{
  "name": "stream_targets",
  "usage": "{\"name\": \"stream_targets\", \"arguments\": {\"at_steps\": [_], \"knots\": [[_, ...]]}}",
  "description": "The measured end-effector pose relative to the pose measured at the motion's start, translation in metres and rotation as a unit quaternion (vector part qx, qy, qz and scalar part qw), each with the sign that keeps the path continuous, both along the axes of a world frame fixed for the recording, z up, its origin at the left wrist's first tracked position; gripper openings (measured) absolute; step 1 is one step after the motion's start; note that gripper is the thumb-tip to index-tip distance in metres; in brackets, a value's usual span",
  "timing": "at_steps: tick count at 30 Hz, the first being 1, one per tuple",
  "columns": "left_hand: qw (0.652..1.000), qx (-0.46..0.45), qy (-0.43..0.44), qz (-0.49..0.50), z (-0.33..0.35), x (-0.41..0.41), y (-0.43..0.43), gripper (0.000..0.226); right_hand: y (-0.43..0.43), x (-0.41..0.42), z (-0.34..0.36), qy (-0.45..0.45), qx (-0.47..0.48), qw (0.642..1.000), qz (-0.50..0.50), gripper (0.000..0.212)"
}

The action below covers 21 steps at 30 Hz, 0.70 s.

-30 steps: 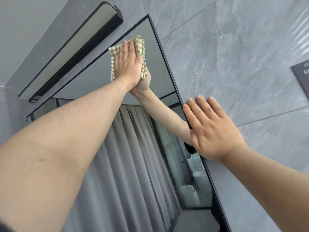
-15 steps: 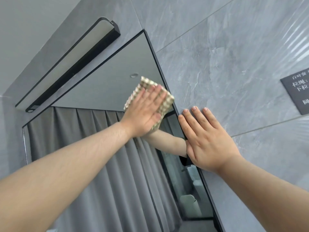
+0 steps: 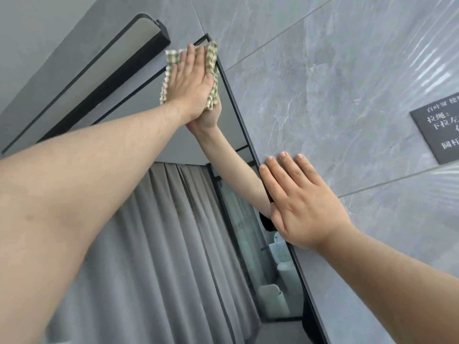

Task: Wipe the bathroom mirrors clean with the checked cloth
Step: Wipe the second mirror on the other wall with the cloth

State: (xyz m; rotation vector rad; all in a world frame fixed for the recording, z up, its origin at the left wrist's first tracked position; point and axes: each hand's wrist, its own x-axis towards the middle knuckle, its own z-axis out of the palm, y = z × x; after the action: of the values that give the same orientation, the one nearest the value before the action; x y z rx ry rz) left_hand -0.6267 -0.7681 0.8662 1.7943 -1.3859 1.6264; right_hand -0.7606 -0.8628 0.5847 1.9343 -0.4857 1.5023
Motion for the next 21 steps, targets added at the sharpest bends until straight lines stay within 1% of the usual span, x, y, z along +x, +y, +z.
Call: {"name": "stream_targets", "arguments": {"at_steps": [5,8,12,17,20,21], "knots": [[0.992,0.079,-0.099,0.007,-0.07,0.03,0.016,0.068,0.001,0.0,0.001,0.0,0.003,1.0,0.004,0.065],[0.981,0.116,-0.153,0.007,-0.121,0.049,0.023,0.066,0.002,0.0,0.0,0.0,0.01,1.0,0.007,0.065],[0.967,0.153,-0.205,-0.014,-0.179,0.069,0.032,0.064,0.003,0.0,0.0,0.0,0.008,1.0,0.003,0.066],[0.93,0.202,-0.306,-0.037,-0.24,0.083,0.043,0.067,0.002,0.0,0.0,0.002,0.013,1.0,0.01,0.066],[0.893,0.246,-0.374,-0.038,-0.279,0.086,0.052,0.081,0.002,0.0,0.0,0.002,0.011,1.0,0.009,0.066],[0.879,0.264,-0.394,-0.043,-0.289,0.091,0.054,0.081,0.002,0.0,0.0,0.001,0.01,1.0,0.009,0.066]]}}
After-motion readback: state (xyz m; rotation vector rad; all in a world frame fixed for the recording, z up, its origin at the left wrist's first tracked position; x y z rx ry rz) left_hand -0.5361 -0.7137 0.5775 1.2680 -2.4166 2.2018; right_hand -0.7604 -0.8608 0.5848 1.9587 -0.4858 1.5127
